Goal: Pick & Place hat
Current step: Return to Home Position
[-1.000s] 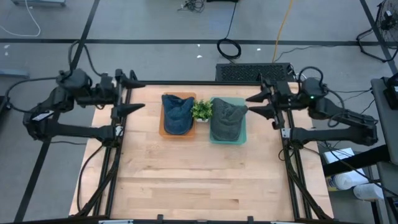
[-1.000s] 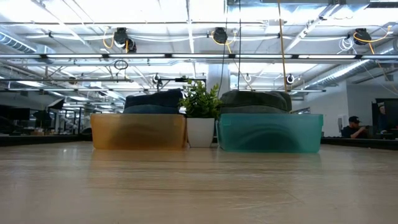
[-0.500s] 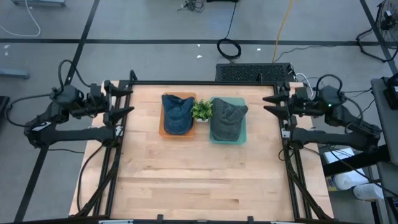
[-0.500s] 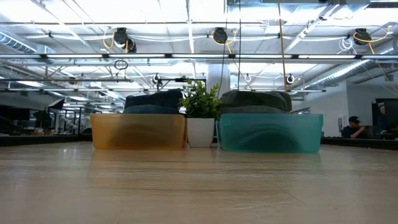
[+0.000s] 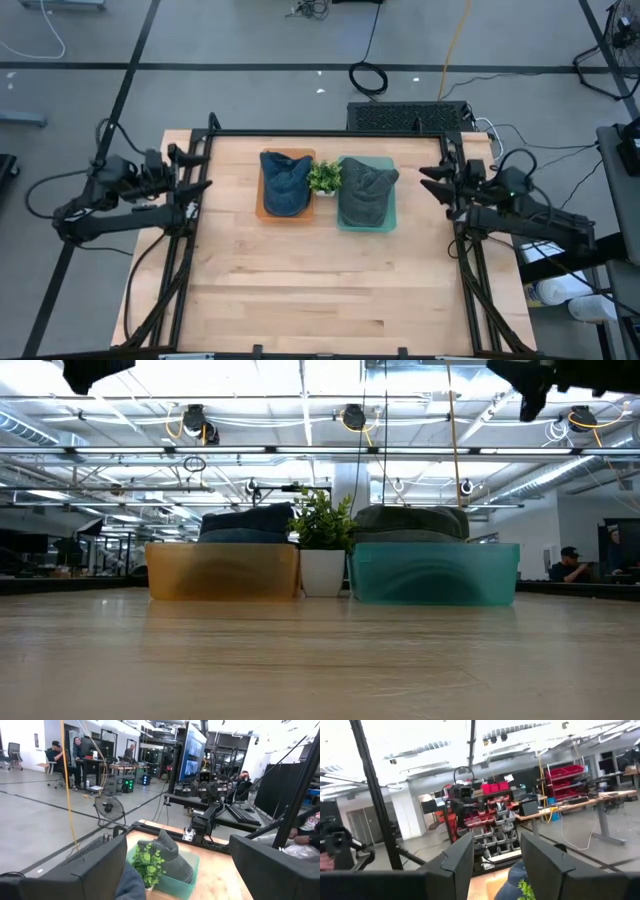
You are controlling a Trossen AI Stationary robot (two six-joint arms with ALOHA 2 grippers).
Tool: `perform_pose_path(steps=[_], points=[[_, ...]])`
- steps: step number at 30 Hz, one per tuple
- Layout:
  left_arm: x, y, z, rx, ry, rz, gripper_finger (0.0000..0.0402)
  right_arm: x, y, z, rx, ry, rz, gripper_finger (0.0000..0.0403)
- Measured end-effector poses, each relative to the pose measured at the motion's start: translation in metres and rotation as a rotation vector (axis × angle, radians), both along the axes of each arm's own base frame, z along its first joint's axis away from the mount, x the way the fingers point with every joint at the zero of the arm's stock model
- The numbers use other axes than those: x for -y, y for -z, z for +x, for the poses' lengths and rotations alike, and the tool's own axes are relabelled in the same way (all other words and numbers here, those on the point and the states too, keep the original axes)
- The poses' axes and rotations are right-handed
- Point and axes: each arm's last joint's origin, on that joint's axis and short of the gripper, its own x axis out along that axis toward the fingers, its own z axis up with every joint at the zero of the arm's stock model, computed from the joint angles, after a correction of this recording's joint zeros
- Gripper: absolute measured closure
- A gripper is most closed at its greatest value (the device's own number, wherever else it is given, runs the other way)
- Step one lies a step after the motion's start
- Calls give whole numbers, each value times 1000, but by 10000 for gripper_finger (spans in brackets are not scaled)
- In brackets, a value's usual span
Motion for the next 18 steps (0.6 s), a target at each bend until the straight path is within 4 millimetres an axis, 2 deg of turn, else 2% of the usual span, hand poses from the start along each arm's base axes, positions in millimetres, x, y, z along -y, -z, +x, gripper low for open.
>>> perform_pose_path(steps=[9, 16, 18], points=[[0, 33, -2, 2, -20, -42, 32, 1, 44, 1, 15, 32, 16, 253], [-1, 52, 2, -29, -22, -90, 41, 2, 57, 0, 66, 76, 8, 254], [-1, 51, 2, -28, -22, -88, 43, 2, 62, 0, 65, 77, 7, 254]])
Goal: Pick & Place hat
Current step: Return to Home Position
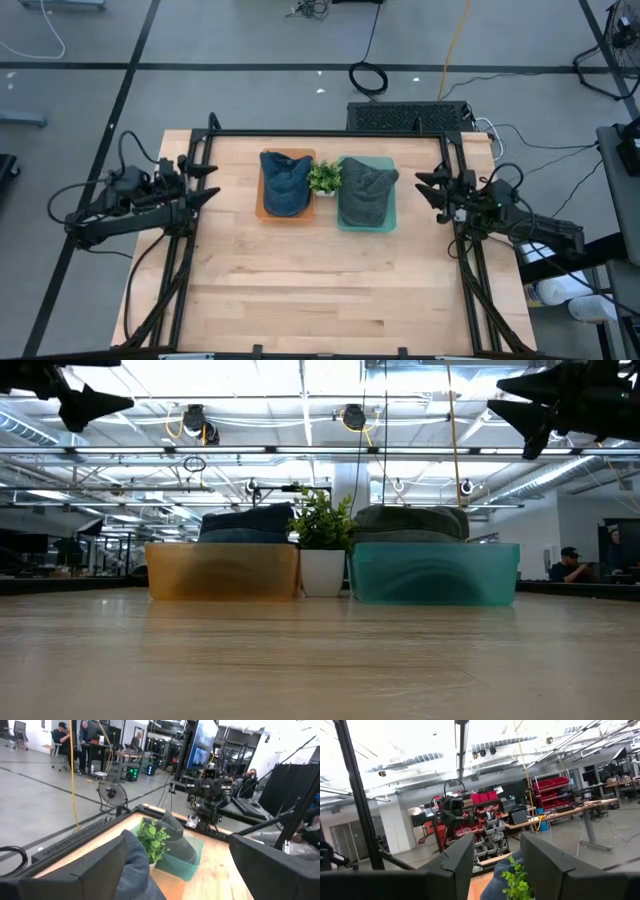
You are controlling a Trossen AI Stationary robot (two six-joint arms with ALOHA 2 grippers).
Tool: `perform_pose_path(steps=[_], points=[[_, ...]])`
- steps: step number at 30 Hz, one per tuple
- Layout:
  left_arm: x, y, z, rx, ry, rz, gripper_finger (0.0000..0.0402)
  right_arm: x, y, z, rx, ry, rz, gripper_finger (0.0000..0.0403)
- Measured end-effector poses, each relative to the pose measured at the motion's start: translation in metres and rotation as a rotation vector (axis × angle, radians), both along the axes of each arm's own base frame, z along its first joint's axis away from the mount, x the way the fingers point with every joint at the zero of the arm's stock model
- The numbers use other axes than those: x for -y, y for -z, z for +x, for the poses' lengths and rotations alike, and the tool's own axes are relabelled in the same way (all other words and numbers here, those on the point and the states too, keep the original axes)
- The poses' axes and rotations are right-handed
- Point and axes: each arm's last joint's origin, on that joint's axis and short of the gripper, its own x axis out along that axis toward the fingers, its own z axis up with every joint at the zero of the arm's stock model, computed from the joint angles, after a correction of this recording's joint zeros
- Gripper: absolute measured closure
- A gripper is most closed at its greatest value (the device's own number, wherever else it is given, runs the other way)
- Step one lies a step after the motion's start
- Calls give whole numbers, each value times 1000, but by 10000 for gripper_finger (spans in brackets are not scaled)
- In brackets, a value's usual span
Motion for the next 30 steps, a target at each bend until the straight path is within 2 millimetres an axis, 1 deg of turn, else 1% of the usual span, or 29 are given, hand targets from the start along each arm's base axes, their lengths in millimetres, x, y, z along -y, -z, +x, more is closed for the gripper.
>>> perform_pose_path(steps=[5, 7, 12, 19, 22, 24, 26, 30], points=[[0, 2, 0, -23, 0, 14, 41, 0, 13, 1, -9, -3, 13, 253], [0, 5, 0, -56, 0, 3, 37, 0, 18, 2, -18, -4, 17, 255], [0, 12, -1, -119, 5, -56, 30, 1, 23, 3, -35, -20, 72, 256], [0, 12, -1, -113, 5, -58, 40, 2, 39, 7, -189, -21, 142, 254], [-2, 14, 2, -100, -42, -55, 44, 3, 44, 7, -242, 4, 165, 256], [-4, 19, 8, -73, -94, -51, 45, 4, 48, 7, -273, 39, 192, 256], [-6, 26, 15, -44, -115, -41, 44, 5, 48, 7, -266, 70, 214, 255], [-10, 50, 31, -29, -109, -54, 38, 5, 48, 7, -262, 73, 228, 253]])
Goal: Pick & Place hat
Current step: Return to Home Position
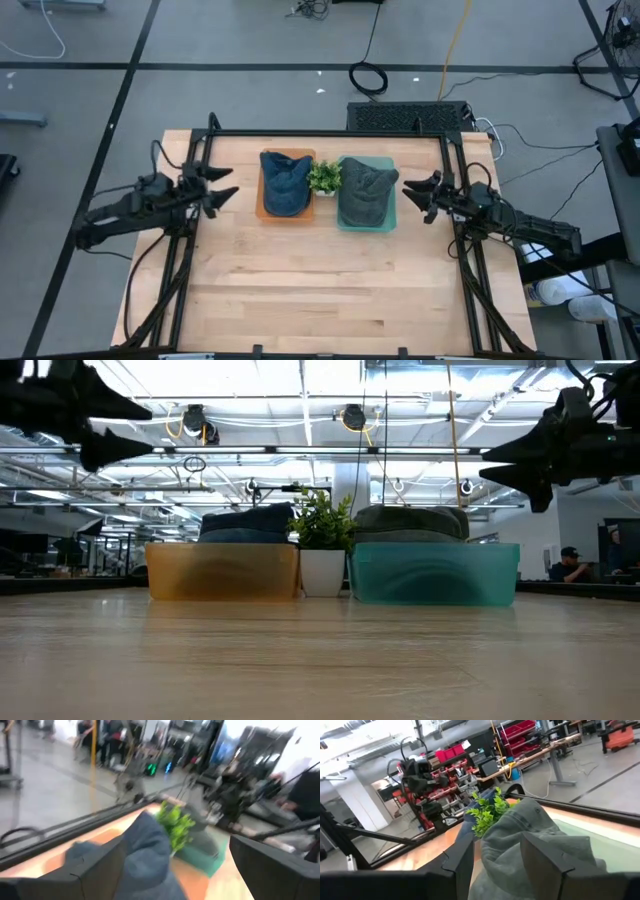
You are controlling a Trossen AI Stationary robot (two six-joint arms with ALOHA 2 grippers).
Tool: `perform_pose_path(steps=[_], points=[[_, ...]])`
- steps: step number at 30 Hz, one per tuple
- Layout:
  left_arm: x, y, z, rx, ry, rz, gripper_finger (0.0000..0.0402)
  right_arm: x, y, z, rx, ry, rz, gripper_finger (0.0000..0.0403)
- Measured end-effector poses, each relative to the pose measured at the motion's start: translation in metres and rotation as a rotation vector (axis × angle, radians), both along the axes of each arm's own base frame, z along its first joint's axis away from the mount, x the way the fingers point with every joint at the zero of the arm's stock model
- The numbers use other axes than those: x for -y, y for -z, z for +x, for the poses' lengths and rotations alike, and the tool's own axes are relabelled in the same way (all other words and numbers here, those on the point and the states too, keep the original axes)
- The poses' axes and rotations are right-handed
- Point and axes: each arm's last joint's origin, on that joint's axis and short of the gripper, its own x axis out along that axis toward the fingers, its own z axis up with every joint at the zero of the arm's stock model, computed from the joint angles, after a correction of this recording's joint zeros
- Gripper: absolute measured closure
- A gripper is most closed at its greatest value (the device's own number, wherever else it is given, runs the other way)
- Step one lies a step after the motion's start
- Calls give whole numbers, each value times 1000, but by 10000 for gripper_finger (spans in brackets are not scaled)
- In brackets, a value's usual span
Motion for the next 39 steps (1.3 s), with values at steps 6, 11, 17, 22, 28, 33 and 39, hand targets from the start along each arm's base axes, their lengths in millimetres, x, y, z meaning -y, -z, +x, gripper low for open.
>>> perform_pose_path(steps=[6, 11, 17, 22, 28, 33, 39], points=[[-1, 37, 21, 141, 119, 34, 36, 0, 0, 0, 11, -2, 39, 256], [-2, 48, 24, 122, 119, 25, 45, 0, 1, 0, 1, -2, 37, 253], [-2, 54, 24, 63, 121, -4, 39, 0, 7, 1, -69, -2, 29, 256], [-1, 54, 24, 64, 126, -21, 30, 3, 10, 2, -107, 20, 10, 255], [-1, 56, 25, 45, 160, -28, 30, 5, 14, 5, -165, 31, 28, 253], [0, 55, 25, 53, 170, -21, 36, 5, 15, 6, -170, 32, 29, 256], [0, 55, 25, 63, 169, -19, 29, 6, 6, 7, -84, 39, 4, 253]])
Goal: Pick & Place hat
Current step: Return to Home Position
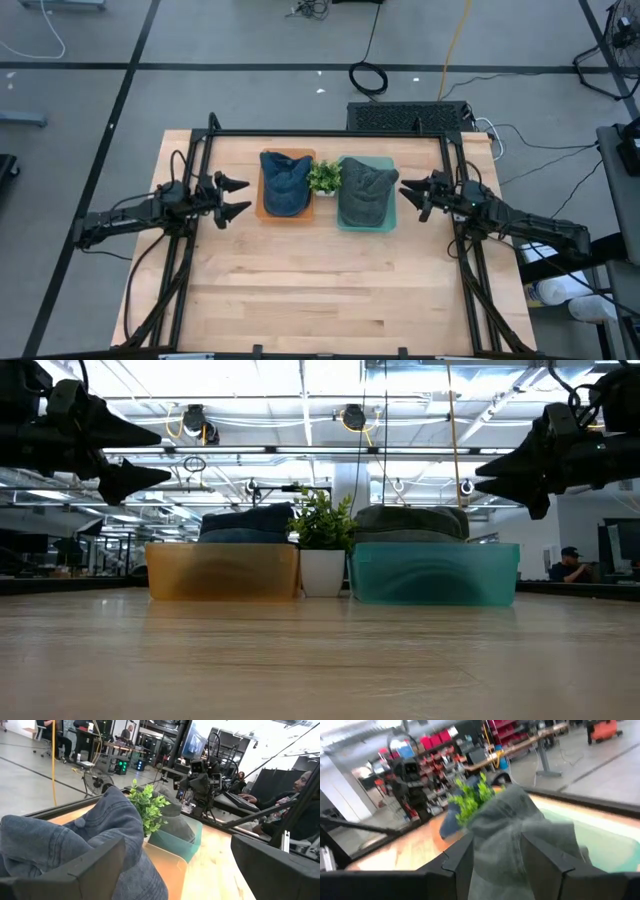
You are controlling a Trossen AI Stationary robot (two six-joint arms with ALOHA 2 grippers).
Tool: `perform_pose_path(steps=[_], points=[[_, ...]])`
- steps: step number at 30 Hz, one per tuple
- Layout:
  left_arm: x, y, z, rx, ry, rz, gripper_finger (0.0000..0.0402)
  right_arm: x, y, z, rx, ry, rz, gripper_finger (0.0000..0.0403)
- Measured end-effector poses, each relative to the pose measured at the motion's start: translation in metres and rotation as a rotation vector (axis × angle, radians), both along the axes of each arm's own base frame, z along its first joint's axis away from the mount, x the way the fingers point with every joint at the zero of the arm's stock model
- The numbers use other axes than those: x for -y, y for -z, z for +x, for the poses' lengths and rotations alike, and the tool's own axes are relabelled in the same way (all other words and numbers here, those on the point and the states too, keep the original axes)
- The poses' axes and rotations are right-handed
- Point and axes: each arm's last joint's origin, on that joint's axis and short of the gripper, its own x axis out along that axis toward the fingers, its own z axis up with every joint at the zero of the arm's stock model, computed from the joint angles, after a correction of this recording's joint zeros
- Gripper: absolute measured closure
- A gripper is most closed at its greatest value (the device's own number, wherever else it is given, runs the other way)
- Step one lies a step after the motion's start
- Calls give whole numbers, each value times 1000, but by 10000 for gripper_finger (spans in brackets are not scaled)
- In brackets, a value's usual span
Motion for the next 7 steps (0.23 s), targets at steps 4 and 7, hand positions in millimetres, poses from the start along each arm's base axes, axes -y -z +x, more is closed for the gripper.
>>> perform_pose_path(steps=[4, 7], points=[[0, -1, 0, 9, 0, 2, 25, 0, -2, 0, 20, -1, -6, 255], [0, -1, 0, 12, 0, 2, 25, 0, -3, 0, 25, -2, -8, 256]])
